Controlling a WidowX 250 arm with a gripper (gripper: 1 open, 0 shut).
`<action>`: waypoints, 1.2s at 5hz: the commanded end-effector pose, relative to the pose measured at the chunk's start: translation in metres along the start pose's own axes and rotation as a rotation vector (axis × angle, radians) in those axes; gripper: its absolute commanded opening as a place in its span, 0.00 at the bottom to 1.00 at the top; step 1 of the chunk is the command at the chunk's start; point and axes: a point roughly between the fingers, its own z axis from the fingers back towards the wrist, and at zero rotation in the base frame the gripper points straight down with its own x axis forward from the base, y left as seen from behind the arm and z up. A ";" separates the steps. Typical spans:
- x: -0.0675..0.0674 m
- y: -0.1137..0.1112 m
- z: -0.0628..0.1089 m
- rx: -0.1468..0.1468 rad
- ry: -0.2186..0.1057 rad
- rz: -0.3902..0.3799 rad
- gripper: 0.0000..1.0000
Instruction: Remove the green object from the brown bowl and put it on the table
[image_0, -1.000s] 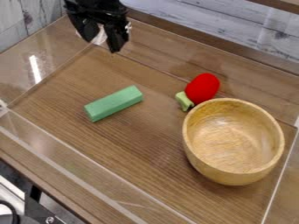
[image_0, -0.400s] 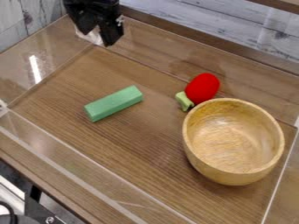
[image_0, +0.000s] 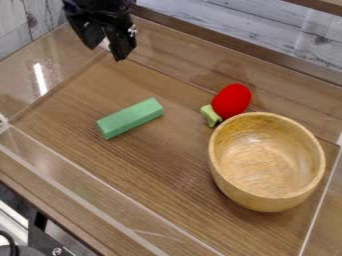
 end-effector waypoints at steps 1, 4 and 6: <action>0.010 0.002 0.021 0.025 -0.056 -0.011 1.00; 0.013 -0.005 0.017 0.022 -0.066 0.000 1.00; 0.016 0.006 0.019 0.054 -0.052 0.127 0.00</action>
